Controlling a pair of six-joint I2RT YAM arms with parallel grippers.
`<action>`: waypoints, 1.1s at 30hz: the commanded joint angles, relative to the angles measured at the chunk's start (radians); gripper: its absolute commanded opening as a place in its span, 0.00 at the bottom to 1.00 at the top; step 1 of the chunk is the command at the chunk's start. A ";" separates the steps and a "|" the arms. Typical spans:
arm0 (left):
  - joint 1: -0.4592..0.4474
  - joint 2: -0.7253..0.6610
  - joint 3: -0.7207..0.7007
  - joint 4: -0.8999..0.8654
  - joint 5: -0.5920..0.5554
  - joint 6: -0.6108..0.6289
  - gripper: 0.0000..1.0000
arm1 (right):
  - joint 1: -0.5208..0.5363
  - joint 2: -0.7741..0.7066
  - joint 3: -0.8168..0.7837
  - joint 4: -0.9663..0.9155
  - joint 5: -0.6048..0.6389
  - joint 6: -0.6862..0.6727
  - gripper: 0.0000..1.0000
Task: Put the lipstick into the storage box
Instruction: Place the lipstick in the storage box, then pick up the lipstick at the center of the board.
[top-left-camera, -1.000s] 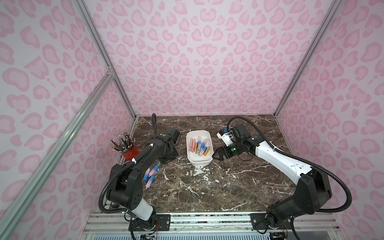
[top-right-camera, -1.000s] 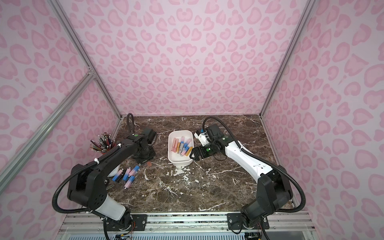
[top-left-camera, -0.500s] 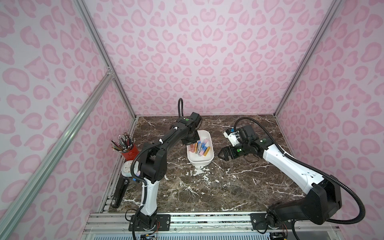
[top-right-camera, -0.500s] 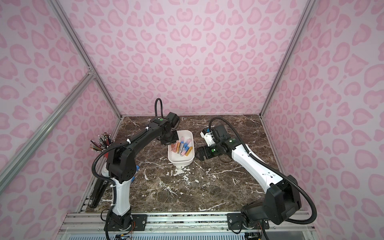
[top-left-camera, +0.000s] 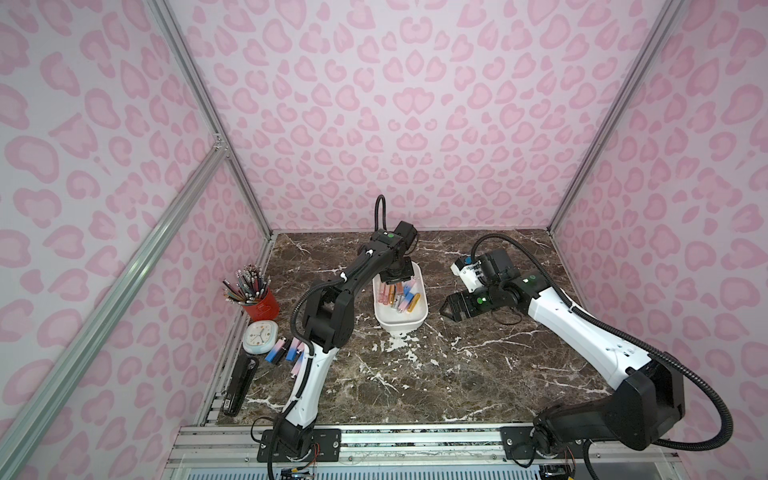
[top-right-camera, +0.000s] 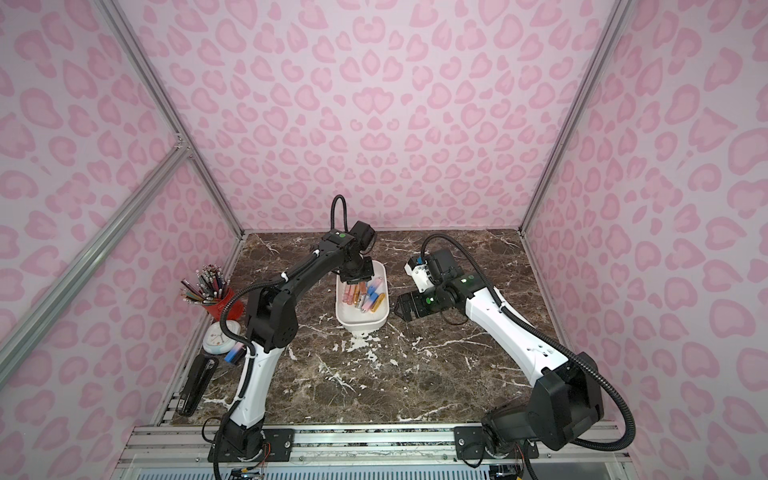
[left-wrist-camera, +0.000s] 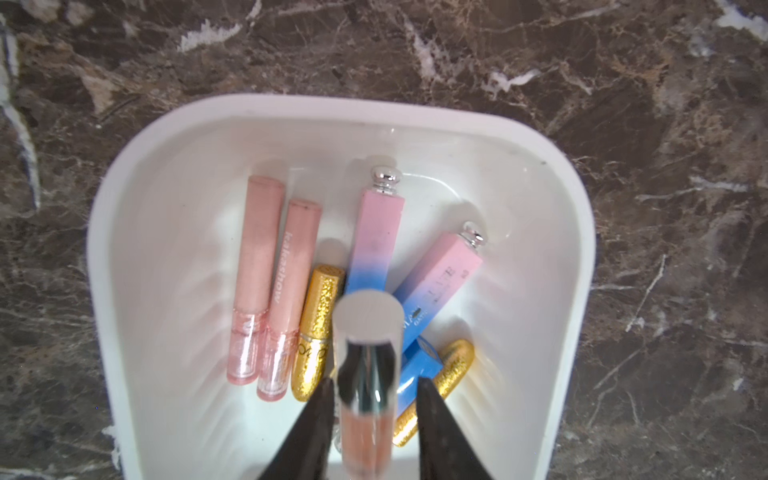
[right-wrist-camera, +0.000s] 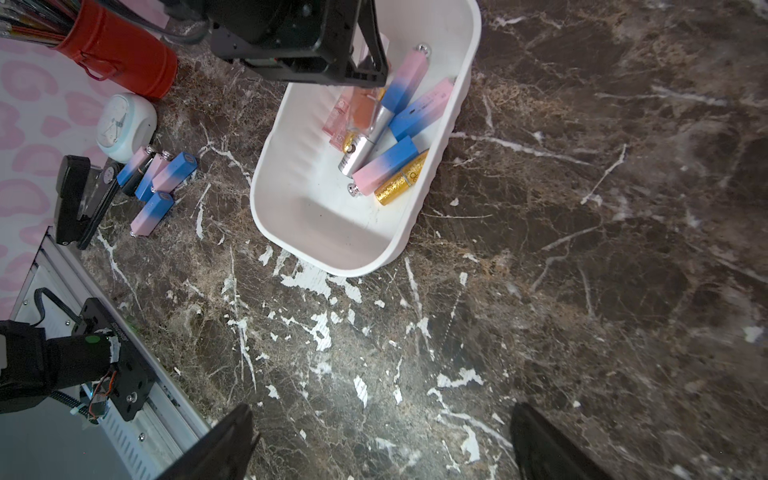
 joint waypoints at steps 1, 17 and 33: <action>0.002 0.000 0.010 -0.026 -0.004 0.035 0.42 | -0.008 0.010 0.009 -0.013 -0.007 -0.017 0.99; 0.238 -0.611 -0.764 0.058 -0.114 0.136 0.49 | -0.022 0.032 0.001 0.028 -0.054 -0.024 0.99; 0.396 -0.901 -1.252 -0.008 -0.204 -0.031 0.64 | -0.003 0.030 -0.126 0.185 -0.144 0.038 0.99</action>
